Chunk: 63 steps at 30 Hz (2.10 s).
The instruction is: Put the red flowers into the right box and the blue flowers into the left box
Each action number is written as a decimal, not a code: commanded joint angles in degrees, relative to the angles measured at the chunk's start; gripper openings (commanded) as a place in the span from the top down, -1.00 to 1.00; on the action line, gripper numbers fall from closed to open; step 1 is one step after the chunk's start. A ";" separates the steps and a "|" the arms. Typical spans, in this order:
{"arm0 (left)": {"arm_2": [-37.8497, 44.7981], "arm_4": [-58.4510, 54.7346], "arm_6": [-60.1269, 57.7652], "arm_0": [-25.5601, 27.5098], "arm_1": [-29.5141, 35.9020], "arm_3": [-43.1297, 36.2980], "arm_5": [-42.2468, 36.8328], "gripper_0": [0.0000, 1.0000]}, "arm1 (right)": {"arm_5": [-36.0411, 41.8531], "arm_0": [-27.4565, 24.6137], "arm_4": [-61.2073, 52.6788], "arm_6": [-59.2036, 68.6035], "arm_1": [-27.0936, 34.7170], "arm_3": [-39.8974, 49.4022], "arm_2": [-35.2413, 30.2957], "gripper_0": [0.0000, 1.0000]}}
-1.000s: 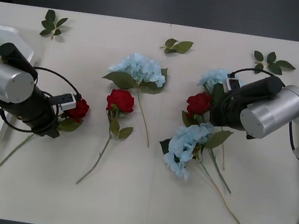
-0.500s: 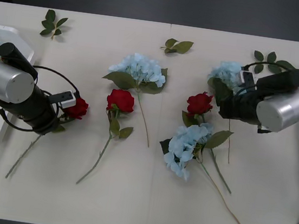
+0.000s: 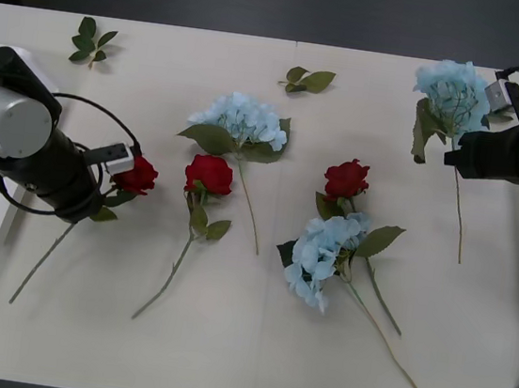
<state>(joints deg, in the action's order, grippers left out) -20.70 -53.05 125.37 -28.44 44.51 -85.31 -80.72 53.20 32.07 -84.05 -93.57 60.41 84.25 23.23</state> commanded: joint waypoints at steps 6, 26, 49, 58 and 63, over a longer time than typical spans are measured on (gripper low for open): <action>8.83 -6.02 1.63 0.49 -0.30 -7.59 -3.83 1.00 | -2.14 -3.60 -28.63 -18.41 4.19 -0.40 -3.90 1.00; 19.82 -39.77 4.97 3.66 -5.75 -7.41 -4.09 1.00 | 5.24 -18.01 -64.57 -54.09 2.87 0.30 -13.04 1.00; 22.19 -53.13 -1.09 -2.32 -10.93 -7.59 -2.51 1.00 | 4.45 -20.29 -53.15 -55.06 2.78 -10.78 -13.21 1.00; 18.94 -53.21 -10.94 -9.62 -11.63 -7.41 -0.23 1.00 | -1.79 -20.21 -40.32 -53.56 2.61 -13.85 -11.81 1.00; 15.86 -53.39 -15.24 -12.60 -11.63 -7.59 3.20 1.00 | -8.03 -20.21 -39.79 -53.39 2.69 -13.85 -7.15 1.00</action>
<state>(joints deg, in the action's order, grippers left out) -3.77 -105.50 114.99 -38.37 32.34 -91.38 -79.25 47.30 11.27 -123.78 -148.40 63.14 69.74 13.26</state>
